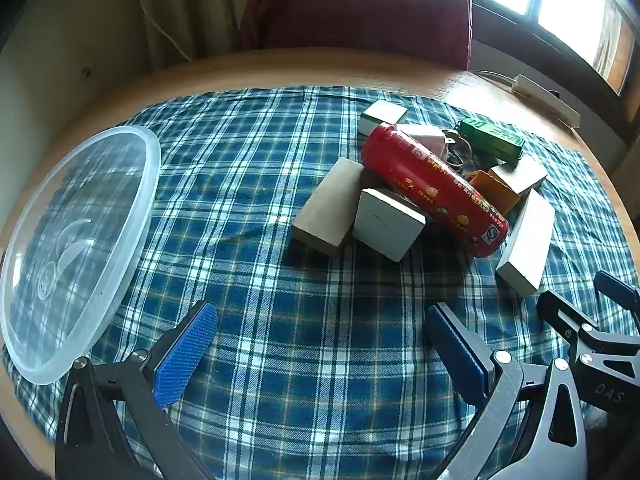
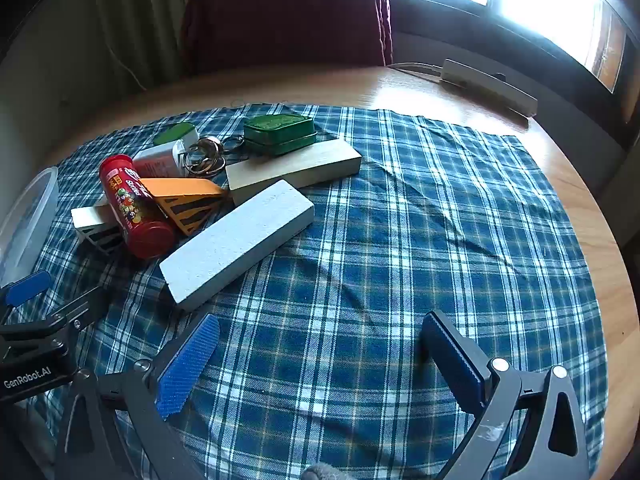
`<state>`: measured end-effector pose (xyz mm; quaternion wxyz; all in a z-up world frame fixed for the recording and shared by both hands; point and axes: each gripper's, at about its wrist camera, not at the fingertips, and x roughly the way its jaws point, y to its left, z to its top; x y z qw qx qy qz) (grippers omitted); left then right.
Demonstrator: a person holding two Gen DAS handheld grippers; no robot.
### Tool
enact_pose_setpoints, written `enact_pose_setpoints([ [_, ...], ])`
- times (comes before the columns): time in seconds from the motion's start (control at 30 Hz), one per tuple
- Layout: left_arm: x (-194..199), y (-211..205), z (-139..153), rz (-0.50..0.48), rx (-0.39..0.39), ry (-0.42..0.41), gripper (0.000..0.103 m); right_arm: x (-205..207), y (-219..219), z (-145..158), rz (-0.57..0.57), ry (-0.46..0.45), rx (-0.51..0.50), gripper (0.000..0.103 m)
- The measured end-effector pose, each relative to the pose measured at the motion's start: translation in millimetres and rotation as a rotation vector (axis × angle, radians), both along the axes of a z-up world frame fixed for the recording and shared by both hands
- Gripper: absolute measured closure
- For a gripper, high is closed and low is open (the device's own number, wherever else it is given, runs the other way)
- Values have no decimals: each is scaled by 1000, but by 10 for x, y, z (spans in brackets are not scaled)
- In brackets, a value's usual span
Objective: Organize rigid objects
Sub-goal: 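Close right tool on white foam block while left tool approaches white cube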
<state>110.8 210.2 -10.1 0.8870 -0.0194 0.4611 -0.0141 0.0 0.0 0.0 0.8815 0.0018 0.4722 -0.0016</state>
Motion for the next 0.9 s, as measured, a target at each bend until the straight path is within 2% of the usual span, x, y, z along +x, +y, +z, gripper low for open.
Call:
enact_pose_setpoints([
  [0.9,84,5,40,-12,1,14,0,2,1,2,0,-12,1,0],
])
